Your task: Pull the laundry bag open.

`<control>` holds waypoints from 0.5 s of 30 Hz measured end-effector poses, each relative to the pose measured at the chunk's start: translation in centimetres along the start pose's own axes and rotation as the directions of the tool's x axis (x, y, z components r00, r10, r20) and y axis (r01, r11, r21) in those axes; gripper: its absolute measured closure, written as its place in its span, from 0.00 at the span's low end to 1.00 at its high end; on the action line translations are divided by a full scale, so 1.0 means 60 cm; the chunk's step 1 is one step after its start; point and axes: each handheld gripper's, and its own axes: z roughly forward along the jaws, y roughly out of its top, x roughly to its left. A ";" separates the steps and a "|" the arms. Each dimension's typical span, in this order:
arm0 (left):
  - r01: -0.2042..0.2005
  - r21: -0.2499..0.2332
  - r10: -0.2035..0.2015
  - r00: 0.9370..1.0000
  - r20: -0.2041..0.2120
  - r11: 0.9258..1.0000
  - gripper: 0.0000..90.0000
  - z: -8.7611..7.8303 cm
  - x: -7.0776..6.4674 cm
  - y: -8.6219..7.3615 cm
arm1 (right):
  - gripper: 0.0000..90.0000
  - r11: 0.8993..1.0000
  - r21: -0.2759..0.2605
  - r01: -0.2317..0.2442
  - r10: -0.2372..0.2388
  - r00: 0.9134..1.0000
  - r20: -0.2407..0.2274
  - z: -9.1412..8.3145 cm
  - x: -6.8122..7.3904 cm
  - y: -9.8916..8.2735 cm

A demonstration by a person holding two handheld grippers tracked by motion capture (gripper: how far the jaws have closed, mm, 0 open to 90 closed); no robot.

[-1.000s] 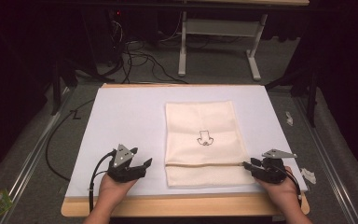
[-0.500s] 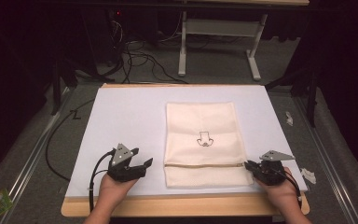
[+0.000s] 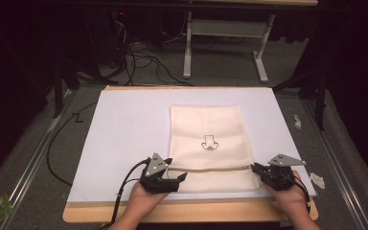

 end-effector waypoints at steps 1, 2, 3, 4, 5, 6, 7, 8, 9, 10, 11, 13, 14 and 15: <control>-0.005 0.010 0.004 1.000 0.014 1.000 0.31 0.010 -0.006 0.002 | 0.93 1.000 -0.002 -0.005 0.005 1.000 -0.004 -0.001 0.000 0.001; -0.009 0.023 0.008 0.999 0.041 1.000 0.31 0.024 -0.013 0.005 | 0.93 1.000 -0.010 -0.001 0.001 1.000 -0.010 -0.002 0.000 0.001; -0.009 0.034 0.007 0.998 0.058 0.999 0.32 0.034 -0.018 0.008 | 0.93 1.000 -0.011 0.000 0.000 1.000 -0.012 -0.004 0.001 0.002; -0.012 0.046 0.008 0.997 0.076 0.999 0.32 0.046 -0.025 0.011 | 0.93 1.000 -0.007 -0.002 0.002 1.000 -0.012 -0.004 0.001 0.002; -0.016 0.050 0.011 0.994 0.105 0.999 0.32 0.062 -0.038 0.019 | 0.93 1.000 -0.011 0.000 -0.001 1.000 -0.016 -0.004 0.001 0.003; -0.023 0.047 0.017 0.992 0.122 0.999 0.34 0.073 -0.047 0.025 | 0.93 1.000 -0.015 0.007 -0.007 1.000 -0.019 -0.004 0.001 0.004; -0.025 0.042 0.019 0.990 0.138 0.999 0.36 0.083 -0.057 0.032 | 0.93 1.000 -0.016 0.002 -0.002 1.000 -0.021 -0.005 0.002 0.004; -0.025 0.038 0.019 0.989 0.149 0.999 0.37 0.091 -0.064 0.037 | 0.93 1.000 -0.018 0.002 -0.003 1.000 -0.024 -0.006 0.003 0.005; -0.023 0.030 0.018 0.987 0.160 0.999 0.38 0.102 -0.073 0.044 | 0.93 1.000 -0.023 0.005 -0.006 1.000 -0.025 -0.007 0.002 0.006; -0.021 0.023 0.017 0.986 0.168 1.000 0.39 0.110 -0.079 0.049 | 0.93 1.000 -0.027 0.011 -0.011 1.000 -0.027 -0.008 0.002 0.006; -0.019 0.016 0.016 0.985 0.173 1.000 0.40 0.122 -0.087 0.055 | 0.93 1.000 -0.030 0.008 -0.008 1.000 -0.029 -0.009 0.002 0.007; -0.018 0.006 0.017 0.983 0.184 1.000 0.44 0.144 -0.102 0.063 | 0.94 0.999 -0.044 0.006 -0.008 0.999 -0.039 -0.011 0.002 0.008; -0.016 0.007 0.014 0.983 0.186 1.000 0.44 0.153 -0.107 0.066 | 0.94 0.999 -0.044 0.006 -0.008 0.999 -0.039 -0.011 0.002 0.008; -0.009 0.015 0.006 0.983 0.182 1.000 0.44 0.166 -0.114 0.069 | 0.94 0.999 -0.045 0.007 -0.009 0.999 -0.042 -0.012 0.002 0.009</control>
